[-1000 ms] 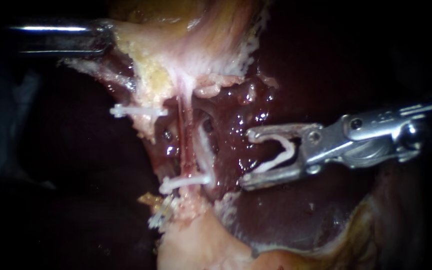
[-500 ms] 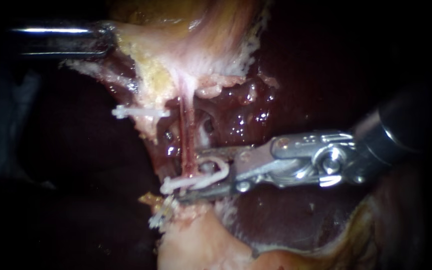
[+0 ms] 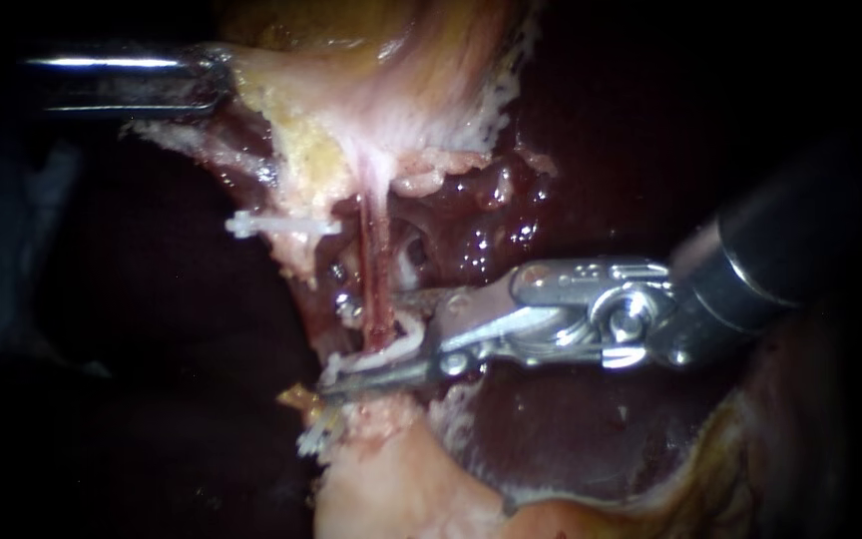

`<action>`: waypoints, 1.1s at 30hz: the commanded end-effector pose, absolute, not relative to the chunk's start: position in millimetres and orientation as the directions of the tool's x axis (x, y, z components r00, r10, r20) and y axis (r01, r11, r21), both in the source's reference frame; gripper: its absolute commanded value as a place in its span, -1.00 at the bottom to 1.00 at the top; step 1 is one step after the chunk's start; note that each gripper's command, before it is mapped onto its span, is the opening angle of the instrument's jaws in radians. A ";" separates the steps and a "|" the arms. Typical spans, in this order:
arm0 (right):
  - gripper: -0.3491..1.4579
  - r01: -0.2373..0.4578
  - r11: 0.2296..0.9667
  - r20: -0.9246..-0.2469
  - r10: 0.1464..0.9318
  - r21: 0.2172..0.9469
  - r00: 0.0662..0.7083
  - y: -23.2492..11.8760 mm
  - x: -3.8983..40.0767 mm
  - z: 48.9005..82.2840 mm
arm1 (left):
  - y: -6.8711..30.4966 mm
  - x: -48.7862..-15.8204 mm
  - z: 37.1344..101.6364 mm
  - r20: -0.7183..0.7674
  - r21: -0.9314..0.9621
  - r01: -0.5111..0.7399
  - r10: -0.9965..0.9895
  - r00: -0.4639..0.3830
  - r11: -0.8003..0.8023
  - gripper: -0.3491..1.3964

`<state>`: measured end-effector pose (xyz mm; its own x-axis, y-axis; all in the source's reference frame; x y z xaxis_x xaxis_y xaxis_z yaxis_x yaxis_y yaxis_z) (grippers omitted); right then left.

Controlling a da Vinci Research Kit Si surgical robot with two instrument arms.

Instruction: Clipping second clip right tube

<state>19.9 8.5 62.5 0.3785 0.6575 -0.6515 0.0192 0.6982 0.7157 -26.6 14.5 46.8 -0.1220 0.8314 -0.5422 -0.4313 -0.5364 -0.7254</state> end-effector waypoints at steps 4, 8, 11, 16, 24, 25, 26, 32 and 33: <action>-0.09 0.059 0.674 -0.645 0.673 0.737 0.363 8.1 19.9 61.9 | 14.4 -26.6 46.8 -0.542 -0.725 -0.431 0.831 -0.122 -0.537 -1.00; -0.09 0.109 0.656 -0.648 0.680 0.746 0.343 7.4 20.1 60.9 | 14.4 -26.6 46.9 -0.542 -0.725 -0.431 0.831 -0.122 -0.537 -1.00; -0.10 0.155 0.651 -0.659 0.673 0.743 0.336 6.8 20.2 59.9 | 14.4 -26.6 46.9 -0.543 -0.725 -0.431 0.831 -0.122 -0.537 -1.00; -0.13 0.218 0.639 -0.671 0.658 0.737 0.341 5.7 20.4 58.3 | 14.4 -26.6 46.9 -0.543 -0.725 -0.431 0.831 -0.122 -0.537 -1.00; -0.23 0.229 0.640 -0.676 0.652 0.733 0.342 5.8 20.3 58.2 | 14.4 -26.6 46.9 -0.543 -0.725 -0.431 0.831 -0.122 -0.537 -1.00; -0.27 0.230 0.640 -0.676 0.652 0.733 0.342 5.9 20.2 58.2 | 14.4 -26.6 46.9 -0.543 -0.725 -0.431 0.831 -0.122 -0.537 -1.00; -0.31 0.230 0.640 -0.677 0.652 0.733 0.342 5.9 20.1 58.3 | 14.4 -26.6 46.9 -0.543 -0.725 -0.431 0.831 -0.122 -0.537 -1.00; -0.51 0.227 0.641 -0.677 0.652 0.733 0.341 6.2 19.9 58.7 | 14.4 -26.6 46.9 -0.543 -0.725 -0.431 0.831 -0.122 -0.537 -1.00; -0.55 0.227 0.641 -0.677 0.652 0.733 0.341 6.2 19.9 58.7 | 14.4 -26.6 47.0 -0.543 -0.725 -0.431 0.831 -0.122 -0.537 -1.00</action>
